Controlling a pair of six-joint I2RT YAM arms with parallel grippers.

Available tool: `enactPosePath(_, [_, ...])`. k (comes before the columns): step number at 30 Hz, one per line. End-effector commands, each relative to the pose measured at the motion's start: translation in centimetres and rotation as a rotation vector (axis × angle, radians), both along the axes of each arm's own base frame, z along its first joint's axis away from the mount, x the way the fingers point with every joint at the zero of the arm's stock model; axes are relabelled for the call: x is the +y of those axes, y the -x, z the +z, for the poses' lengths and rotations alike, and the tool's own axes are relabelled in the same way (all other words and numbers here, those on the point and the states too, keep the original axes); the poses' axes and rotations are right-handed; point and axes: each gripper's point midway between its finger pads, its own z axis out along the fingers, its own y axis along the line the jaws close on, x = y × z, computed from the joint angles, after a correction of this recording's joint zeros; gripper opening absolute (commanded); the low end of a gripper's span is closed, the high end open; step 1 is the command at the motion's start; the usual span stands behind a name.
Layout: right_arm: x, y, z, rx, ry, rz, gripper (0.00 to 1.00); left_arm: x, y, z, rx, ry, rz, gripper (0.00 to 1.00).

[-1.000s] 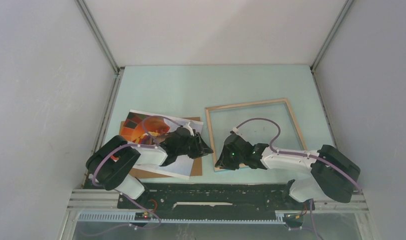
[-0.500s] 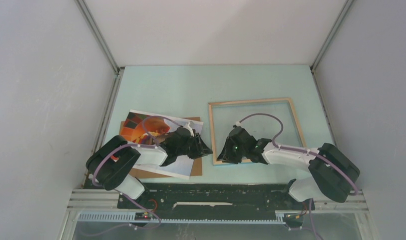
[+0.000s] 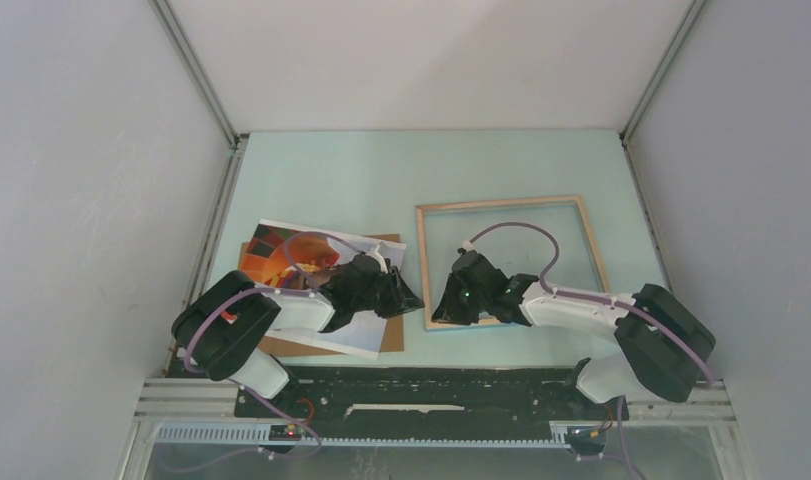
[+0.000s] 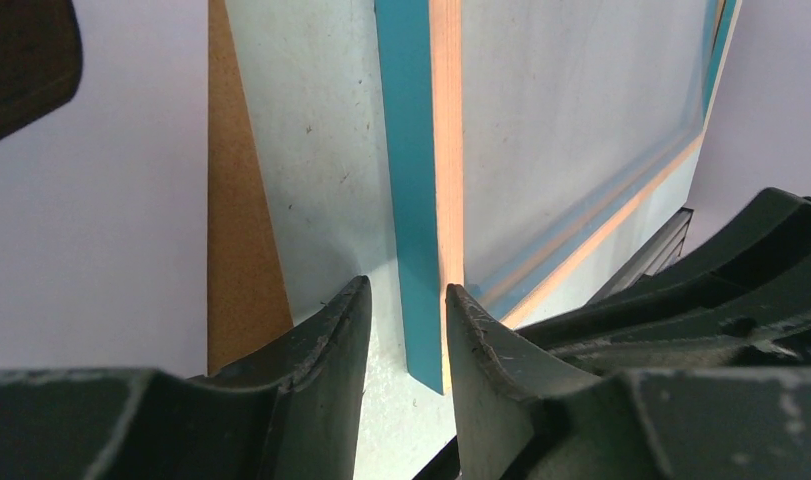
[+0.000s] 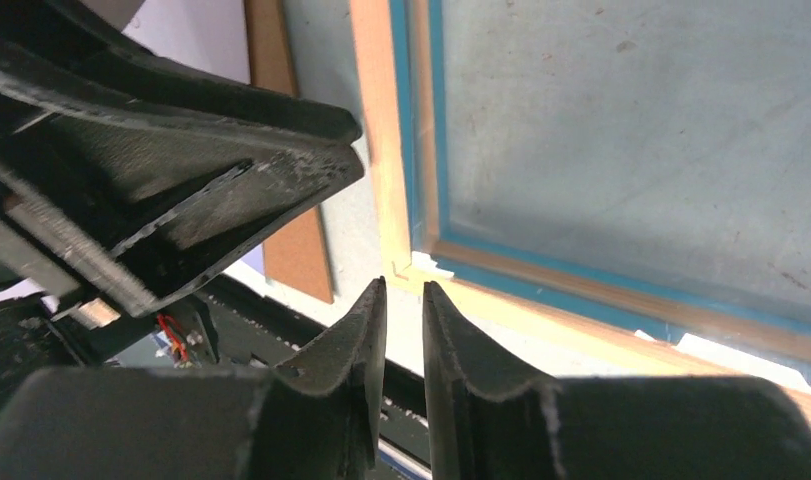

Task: Put the photo into the frame
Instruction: Adjust the photo frame item on the photo frame.

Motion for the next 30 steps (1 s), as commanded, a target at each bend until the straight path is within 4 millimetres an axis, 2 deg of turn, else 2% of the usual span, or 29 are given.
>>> enactPosePath(1, [0.7,-1.3,-0.1,-0.037,0.011,0.004,0.27,0.4,0.5,-0.8,0.003,-0.033,-0.014,0.42])
enactPosePath(6, [-0.1,-2.6,-2.2,-0.050,0.093,-0.021,0.27,0.4,0.5,-0.8,0.004,-0.032,-0.017,0.42])
enactPosePath(9, [-0.6,-3.8,-2.6,-0.080,0.158,-0.026,0.27,0.3,0.6,-0.7,0.003,-0.029,-0.021,0.42])
enactPosePath(17, [-2.0,-5.1,-1.0,-0.149,0.225,-0.068,0.29,0.3,0.8,-0.9,0.009,-0.029,-0.028,0.44])
enactPosePath(23, [-0.9,-4.7,2.0,-0.165,0.150,0.033,0.37,-0.1,0.3,-0.2,-0.012,-0.025,-0.042,0.46])
enactPosePath(28, [-2.5,-4.6,1.5,-0.128,0.194,0.063,0.39,-0.6,0.0,0.1,-0.015,-0.021,-0.055,0.46])
enactPosePath(30, [-2.6,-4.3,1.2,-0.152,0.250,0.096,0.40,-0.5,0.1,-0.2,-0.010,-0.028,-0.053,0.45])
